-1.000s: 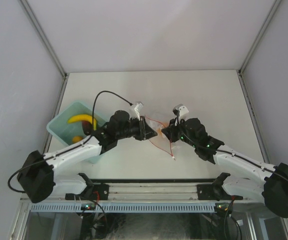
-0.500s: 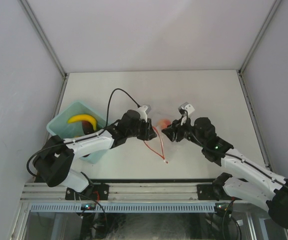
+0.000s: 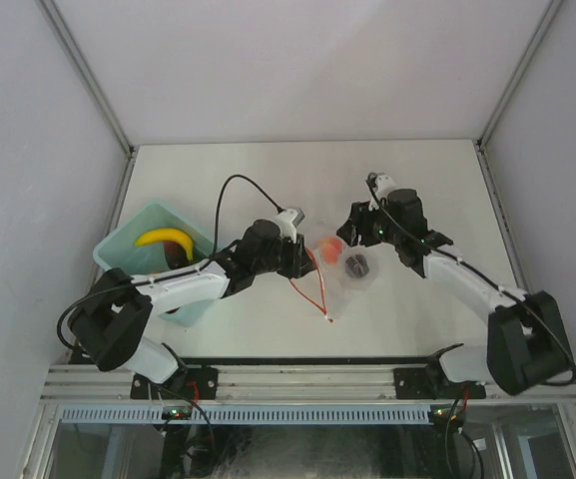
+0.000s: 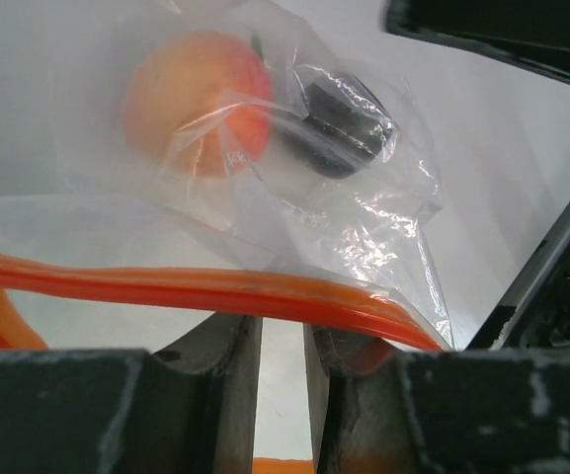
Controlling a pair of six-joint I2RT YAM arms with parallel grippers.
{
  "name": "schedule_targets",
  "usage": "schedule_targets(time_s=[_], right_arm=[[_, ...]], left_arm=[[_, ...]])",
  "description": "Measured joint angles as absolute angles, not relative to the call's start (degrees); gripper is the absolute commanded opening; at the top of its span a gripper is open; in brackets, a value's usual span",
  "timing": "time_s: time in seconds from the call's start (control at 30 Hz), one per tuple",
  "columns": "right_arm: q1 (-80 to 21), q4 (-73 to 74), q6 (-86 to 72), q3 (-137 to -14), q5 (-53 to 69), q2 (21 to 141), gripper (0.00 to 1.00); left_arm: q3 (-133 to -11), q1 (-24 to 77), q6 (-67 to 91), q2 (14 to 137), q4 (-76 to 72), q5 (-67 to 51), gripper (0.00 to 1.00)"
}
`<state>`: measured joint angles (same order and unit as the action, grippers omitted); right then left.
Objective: Open the zip-top bag and remove the fake food
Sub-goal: Pick up the fake fruit from the zipper food storage bag.
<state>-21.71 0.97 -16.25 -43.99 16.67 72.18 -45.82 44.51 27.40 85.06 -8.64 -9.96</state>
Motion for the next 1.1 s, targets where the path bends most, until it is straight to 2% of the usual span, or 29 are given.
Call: schedule_targets(time_s=[0.43,0.87,1.1], right_arm=[[-20.25,3.20,-17.80,-54.92,26.57,93.86,0.50],[-18.76,3.40,-17.87,-55.02,28.69,96.88,0.11],[-18.90,4.21,-17.78,-55.00,29.30,96.88,0.03]], left_arm=[[-44.05,44.45,28.36,90.50,-11.38,-12.43,0.41],[-46.00,41.91,28.45,95.94,-11.38,-10.61,0.67],[-46.68,40.95,27.44,97.10,-11.55,-9.67,0.75]])
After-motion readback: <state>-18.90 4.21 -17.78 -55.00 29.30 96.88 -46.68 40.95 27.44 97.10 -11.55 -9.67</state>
